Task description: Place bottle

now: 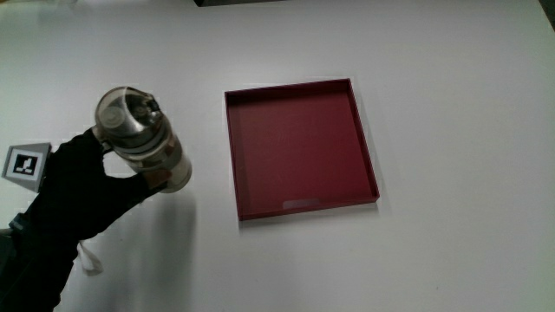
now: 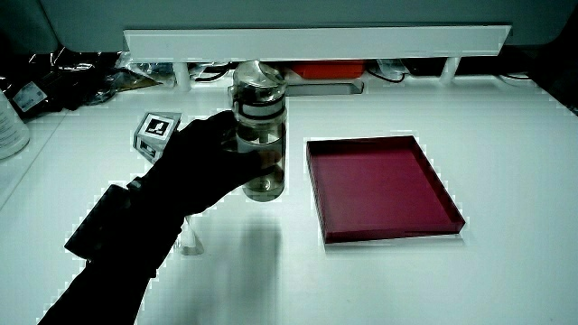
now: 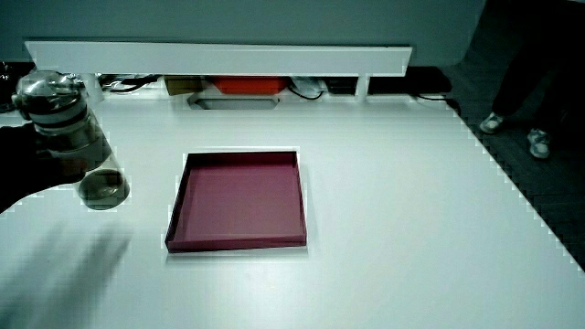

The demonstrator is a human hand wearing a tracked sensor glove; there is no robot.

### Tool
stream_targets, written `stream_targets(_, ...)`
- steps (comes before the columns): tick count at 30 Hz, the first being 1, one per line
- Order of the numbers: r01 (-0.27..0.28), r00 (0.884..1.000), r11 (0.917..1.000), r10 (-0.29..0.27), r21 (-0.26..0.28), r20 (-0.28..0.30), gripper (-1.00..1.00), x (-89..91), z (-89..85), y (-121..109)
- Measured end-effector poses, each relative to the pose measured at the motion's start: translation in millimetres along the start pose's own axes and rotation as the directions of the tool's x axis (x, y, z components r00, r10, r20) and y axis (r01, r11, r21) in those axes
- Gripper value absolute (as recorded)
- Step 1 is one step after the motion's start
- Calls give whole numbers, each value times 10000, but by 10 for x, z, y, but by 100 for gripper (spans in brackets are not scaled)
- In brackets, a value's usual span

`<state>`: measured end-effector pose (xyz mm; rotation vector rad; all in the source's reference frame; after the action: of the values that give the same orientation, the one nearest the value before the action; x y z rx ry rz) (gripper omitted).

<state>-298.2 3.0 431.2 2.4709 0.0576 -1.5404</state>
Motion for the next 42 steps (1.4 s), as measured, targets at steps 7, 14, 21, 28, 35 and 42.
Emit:
stream_targets(7, -663, 9975, 9958, 677, 629, -218, 0, -355, 96, -108)
stream_targets(14, -1197, 9922, 9855, 1230, 1201, -200, 0, -668, 71, -202)
stream_targets(21, -1467, 9889, 9795, 1483, 1380, -11, 0, -791, 25, -249)
stream_targets(28, -1464, 9890, 9814, 1426, 1239, 393, -4, -891, -75, -287)
stream_targets(35, -2066, 9784, 9681, 2058, 1420, 206, -30, -1039, -205, -430)
stream_targets(42, -1865, 9824, 9704, 1820, 1537, 432, -56, -918, -239, -553)
